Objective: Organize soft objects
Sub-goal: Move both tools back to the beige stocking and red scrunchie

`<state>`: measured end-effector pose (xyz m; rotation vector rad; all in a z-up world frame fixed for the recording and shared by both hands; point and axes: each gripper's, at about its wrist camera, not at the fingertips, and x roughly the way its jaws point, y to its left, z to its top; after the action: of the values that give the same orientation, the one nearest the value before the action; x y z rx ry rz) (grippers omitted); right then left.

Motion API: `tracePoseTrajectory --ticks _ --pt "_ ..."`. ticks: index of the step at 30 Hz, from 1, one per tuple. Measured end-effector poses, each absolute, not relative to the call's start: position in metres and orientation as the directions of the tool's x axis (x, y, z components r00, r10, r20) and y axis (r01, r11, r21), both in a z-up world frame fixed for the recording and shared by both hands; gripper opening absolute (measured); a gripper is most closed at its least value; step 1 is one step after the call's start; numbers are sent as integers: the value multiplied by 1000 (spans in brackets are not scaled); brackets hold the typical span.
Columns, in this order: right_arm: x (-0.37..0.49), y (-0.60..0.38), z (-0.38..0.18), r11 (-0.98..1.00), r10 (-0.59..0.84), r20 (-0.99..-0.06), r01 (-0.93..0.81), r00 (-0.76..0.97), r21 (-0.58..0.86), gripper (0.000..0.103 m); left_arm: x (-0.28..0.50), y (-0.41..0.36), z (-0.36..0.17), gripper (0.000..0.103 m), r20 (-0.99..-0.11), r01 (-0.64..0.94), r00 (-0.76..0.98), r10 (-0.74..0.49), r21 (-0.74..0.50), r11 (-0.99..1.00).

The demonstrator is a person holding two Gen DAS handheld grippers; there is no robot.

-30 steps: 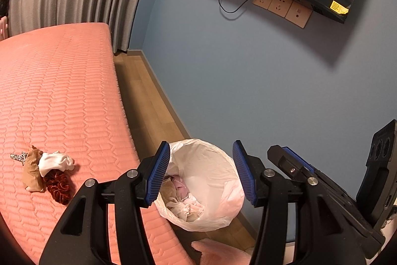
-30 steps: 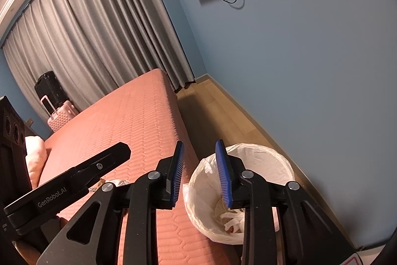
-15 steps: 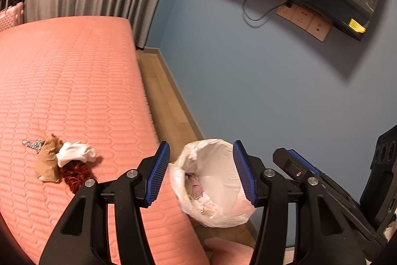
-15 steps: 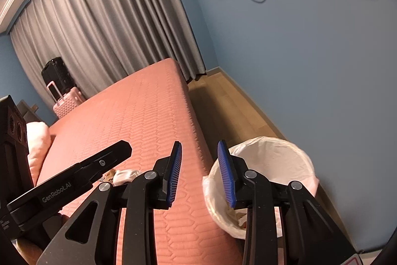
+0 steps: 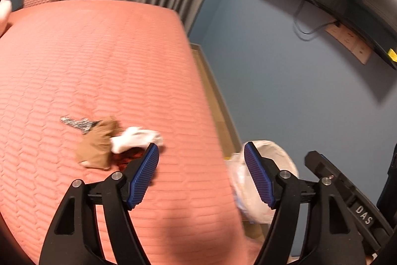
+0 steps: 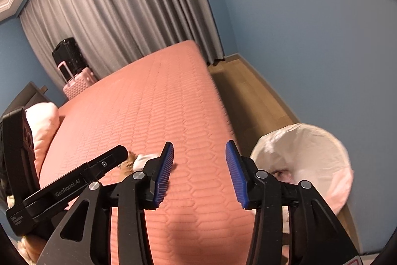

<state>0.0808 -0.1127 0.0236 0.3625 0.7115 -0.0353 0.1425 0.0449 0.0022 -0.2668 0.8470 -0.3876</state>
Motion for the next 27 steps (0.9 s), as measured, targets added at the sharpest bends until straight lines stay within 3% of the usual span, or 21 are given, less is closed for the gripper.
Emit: tracePoseTrajectory --ticks 12,27 --pt "127 -49 -32 944 173 -730 100 662 314 44 170 124 -54 77 -759 36 573 -309 -353 935" --pt "190 0 -113 946 228 -823 81 520 313 44 221 154 -124 78 -835 -48 476 -275 -337 940"
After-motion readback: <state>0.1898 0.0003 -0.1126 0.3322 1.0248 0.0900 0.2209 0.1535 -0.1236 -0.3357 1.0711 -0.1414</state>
